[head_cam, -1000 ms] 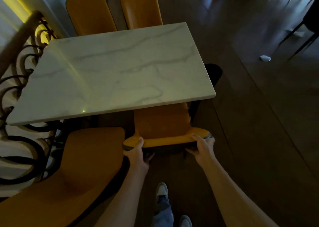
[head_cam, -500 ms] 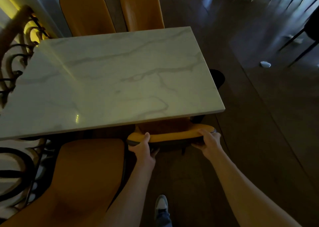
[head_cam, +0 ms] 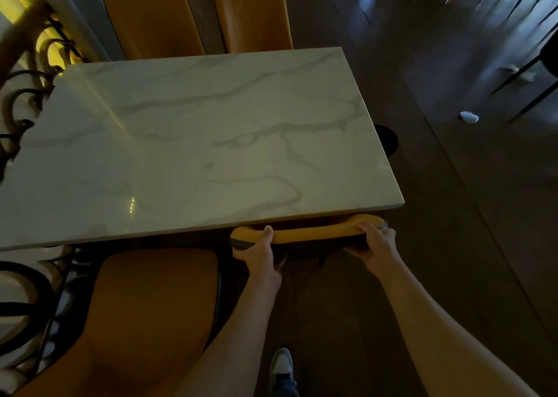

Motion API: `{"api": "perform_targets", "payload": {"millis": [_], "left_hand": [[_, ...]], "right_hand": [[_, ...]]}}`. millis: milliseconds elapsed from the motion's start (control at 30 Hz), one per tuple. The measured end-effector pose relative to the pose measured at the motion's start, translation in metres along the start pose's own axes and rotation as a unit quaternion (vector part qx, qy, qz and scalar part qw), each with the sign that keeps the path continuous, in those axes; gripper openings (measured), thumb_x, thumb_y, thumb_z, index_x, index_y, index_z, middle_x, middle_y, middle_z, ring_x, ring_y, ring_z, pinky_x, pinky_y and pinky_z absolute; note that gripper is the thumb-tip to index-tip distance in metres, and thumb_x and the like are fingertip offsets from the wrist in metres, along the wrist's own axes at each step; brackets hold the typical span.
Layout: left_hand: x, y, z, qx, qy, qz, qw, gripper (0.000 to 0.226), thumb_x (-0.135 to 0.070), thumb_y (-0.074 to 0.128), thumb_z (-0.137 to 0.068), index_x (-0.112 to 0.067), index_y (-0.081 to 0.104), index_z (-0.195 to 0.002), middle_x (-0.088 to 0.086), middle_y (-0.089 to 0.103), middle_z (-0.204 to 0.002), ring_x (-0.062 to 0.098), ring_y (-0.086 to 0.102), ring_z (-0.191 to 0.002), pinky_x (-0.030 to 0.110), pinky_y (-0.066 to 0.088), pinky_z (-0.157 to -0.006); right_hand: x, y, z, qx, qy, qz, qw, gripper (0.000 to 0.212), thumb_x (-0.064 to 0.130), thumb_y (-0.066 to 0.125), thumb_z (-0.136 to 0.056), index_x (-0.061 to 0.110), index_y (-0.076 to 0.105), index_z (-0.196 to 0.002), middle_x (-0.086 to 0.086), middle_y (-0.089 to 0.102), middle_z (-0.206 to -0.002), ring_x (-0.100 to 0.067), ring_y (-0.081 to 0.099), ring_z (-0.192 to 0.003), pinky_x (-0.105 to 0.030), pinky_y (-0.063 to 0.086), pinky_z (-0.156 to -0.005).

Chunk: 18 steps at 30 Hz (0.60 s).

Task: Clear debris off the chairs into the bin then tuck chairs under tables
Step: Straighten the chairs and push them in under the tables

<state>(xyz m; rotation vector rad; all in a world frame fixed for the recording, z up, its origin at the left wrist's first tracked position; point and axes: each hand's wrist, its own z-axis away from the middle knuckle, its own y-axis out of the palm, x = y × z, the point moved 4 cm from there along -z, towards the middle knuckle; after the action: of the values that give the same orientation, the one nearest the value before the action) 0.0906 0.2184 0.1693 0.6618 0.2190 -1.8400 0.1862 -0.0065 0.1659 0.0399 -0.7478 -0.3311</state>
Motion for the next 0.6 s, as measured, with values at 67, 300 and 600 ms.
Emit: {"api": "perform_targets", "payload": {"millis": [67, 300, 600], "left_hand": [[0.0, 0.0, 0.0, 0.004, -0.002, -0.003, 1.0, 0.099, -0.016, 0.078, -0.082, -0.038, 0.008, -0.149, 0.014, 0.044, -0.137, 0.04, 0.049, -0.122, 0.059, 0.052, -0.089], [-0.002, -0.004, 0.001, 0.019, -0.003, -0.032, 0.999, 0.104, -0.029, 0.081, -0.079, -0.036, 0.007, -0.151, 0.01, 0.046, -0.128, 0.037, 0.05, -0.119, 0.055, 0.054, -0.089], [-0.012, -0.031, 0.033, 0.053, 0.103, -0.133, 0.984, 0.094, -0.034, 0.077, -0.082, -0.038, 0.015, -0.153, 0.014, 0.037, -0.151, 0.038, 0.043, -0.133, 0.057, 0.045, -0.103]], "right_hand": [[0.001, 0.001, -0.001, -0.008, -0.001, 0.009, 1.0, 0.064, 0.006, 0.065, -0.09, 0.022, 0.024, -0.136, -0.012, 0.047, -0.116, -0.033, 0.054, -0.111, -0.066, 0.049, -0.093], [-0.002, -0.003, 0.009, -0.04, -0.008, 0.043, 0.998, 0.067, 0.024, 0.069, -0.089, 0.022, 0.027, -0.142, -0.014, 0.049, -0.13, -0.036, 0.054, -0.116, -0.065, 0.047, -0.096], [-0.015, -0.015, 0.058, -0.027, -0.047, 0.056, 0.997, 0.081, 0.033, 0.067, -0.091, 0.025, 0.015, -0.153, -0.013, 0.039, -0.147, -0.038, 0.042, -0.134, -0.067, 0.037, -0.105]]}}
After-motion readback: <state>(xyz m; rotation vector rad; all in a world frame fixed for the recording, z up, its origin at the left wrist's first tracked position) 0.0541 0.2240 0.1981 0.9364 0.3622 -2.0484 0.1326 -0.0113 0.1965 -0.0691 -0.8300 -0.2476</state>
